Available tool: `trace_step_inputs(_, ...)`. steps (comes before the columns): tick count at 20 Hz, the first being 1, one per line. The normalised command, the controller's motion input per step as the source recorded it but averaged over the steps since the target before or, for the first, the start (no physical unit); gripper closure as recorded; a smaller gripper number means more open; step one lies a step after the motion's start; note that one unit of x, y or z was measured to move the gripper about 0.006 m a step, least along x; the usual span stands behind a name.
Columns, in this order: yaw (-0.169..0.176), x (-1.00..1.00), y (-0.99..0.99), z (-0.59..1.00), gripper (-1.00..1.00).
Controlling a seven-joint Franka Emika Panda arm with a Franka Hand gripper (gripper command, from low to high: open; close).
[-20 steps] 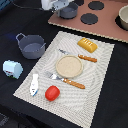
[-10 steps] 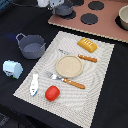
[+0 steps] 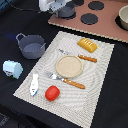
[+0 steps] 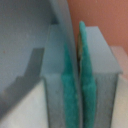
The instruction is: Interact with the objects in diverse but meaningful ways.
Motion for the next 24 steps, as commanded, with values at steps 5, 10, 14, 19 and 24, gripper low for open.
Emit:
trace_step_inputs(5, -0.032, 0.08, 0.02, -0.17, 1.0)
trace_step_inputs(10, 0.0, -0.13, 0.01, 0.1, -1.0)
trace_step_inputs(14, -0.029, 0.03, 0.0, 0.58, -1.0)
trace_step_inputs(19, -0.028, 0.07, 0.0, 0.92, -1.0)
trace_step_inputs(24, -0.05, 0.57, -0.02, 0.94, -1.0)
